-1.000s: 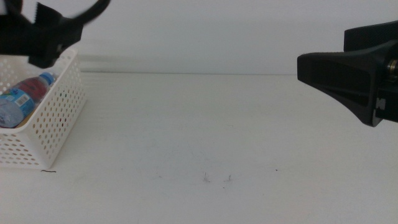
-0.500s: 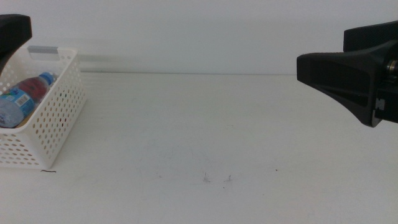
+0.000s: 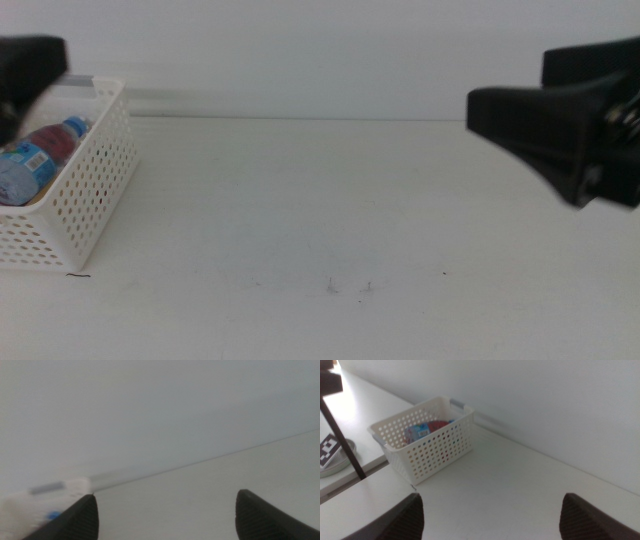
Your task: Use arms to grab the bottles and put them into the dustbin to the left of the table.
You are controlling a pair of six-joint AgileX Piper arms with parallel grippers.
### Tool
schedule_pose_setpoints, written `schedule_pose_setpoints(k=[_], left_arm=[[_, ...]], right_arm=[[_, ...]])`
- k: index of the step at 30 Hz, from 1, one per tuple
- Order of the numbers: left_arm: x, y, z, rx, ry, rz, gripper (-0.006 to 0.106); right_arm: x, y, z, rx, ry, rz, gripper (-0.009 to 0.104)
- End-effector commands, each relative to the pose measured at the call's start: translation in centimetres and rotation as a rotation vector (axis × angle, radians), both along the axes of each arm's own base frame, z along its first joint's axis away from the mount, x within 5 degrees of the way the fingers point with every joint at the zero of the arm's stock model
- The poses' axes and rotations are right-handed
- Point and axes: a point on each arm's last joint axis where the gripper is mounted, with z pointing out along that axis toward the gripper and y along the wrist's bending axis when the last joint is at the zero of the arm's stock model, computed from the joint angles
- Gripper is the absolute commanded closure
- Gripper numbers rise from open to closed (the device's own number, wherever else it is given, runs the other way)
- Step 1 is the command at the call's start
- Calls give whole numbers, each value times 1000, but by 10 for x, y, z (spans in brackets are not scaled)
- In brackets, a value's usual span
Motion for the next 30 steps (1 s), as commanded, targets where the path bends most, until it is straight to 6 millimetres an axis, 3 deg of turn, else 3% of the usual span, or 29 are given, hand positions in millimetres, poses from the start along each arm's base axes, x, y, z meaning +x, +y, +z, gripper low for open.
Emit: schedule_pose_setpoints(k=[1,7,10,13,19,25,30], left_arm=[[0,-3,-11,-77,5,-13,7],[-7,12,-91,-204,-2,97,7],[-23,22,-137,-186,45,172,7],[-42,28,-166,-131,58,198,7],[-70,33,-191,-141,-49,215,7],[-73,35,-216,-140,-60,240,7],[-71,35,-227,-137,-48,241,7]], right_arm=[[3,-4,-12,23,-56,-28,3],[-3,-50,-79,-33,-8,-225,3],[-17,-78,-101,3,-62,-372,3],[-37,-99,-123,36,-112,-502,3],[-70,-118,-169,57,-202,-665,3],[-75,-121,-216,26,-141,-719,3],[-74,-121,-222,18,-133,-719,3]])
